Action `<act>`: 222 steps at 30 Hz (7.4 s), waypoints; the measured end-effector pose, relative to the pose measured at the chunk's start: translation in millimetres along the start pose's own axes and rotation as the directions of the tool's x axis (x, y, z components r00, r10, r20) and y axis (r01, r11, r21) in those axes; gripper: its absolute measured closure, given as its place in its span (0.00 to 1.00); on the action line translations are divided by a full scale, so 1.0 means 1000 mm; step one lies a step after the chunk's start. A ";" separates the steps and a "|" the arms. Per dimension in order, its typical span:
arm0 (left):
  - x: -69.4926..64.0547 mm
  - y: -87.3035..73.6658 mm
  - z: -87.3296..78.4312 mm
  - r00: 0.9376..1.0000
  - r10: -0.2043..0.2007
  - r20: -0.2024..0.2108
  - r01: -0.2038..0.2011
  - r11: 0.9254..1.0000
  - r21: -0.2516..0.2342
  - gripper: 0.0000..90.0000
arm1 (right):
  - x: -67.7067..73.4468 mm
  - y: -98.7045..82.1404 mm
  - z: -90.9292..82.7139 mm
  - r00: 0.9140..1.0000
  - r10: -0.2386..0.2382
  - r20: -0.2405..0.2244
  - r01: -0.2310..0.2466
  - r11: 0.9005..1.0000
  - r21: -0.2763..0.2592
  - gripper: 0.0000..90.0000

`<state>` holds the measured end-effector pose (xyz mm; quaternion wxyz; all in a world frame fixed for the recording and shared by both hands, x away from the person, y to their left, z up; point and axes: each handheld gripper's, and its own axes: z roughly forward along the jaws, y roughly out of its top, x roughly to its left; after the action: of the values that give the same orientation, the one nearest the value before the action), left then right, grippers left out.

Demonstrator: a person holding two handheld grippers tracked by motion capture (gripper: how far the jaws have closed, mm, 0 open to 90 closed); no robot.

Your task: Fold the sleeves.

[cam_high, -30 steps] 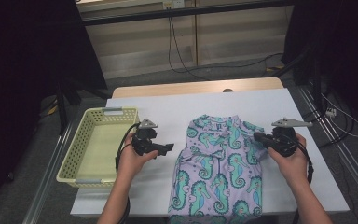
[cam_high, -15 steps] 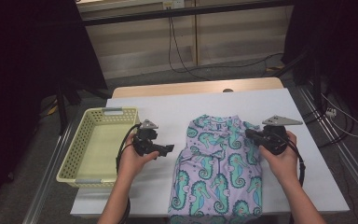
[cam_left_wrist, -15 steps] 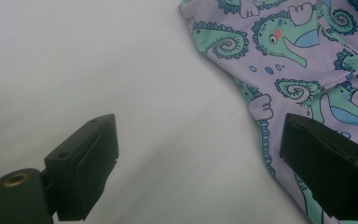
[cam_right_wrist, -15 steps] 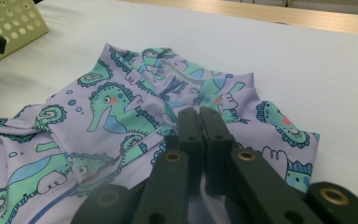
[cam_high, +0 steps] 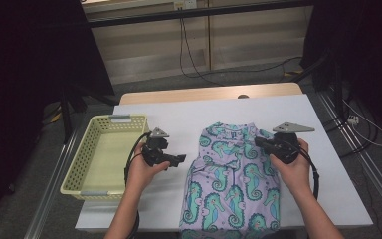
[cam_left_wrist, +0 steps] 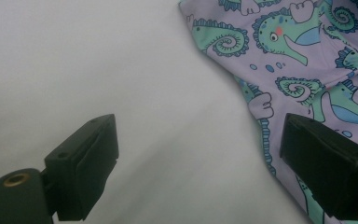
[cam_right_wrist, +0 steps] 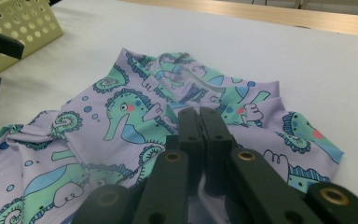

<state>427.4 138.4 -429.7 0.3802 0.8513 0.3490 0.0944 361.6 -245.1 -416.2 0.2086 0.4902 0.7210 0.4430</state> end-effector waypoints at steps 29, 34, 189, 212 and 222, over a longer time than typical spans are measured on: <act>-0.003 0.001 0.003 1.000 0.015 0.001 -0.015 1.000 0.014 0.13 | 0.042 -0.010 0.041 0.988 -0.122 -0.091 0.129 0.988 0.080 0.73; -0.003 0.000 0.000 1.000 0.007 -0.001 -0.007 1.000 0.004 0.13 | 0.041 -0.009 0.032 0.988 -0.130 -0.084 0.138 0.985 0.099 0.64; -0.007 0.069 0.108 0.998 0.014 0.061 -0.021 0.994 0.104 0.86 | -0.063 -0.010 0.062 0.998 0.057 0.031 -0.062 0.978 0.198 0.97; 0.029 0.096 0.075 0.999 0.013 0.040 -0.014 1.000 0.014 0.98 | -0.072 0.029 0.061 0.996 0.057 0.070 -0.064 0.992 0.109 0.99; 0.028 0.079 0.056 0.995 0.009 0.096 -0.004 0.999 -0.052 0.98 | -0.056 0.023 0.047 1.000 0.023 -0.012 -0.022 0.997 0.073 0.98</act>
<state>512.9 87.9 -414.9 0.4183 0.8457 0.3251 0.0636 432.5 -272.2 -428.3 0.1811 0.5028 0.7326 0.4216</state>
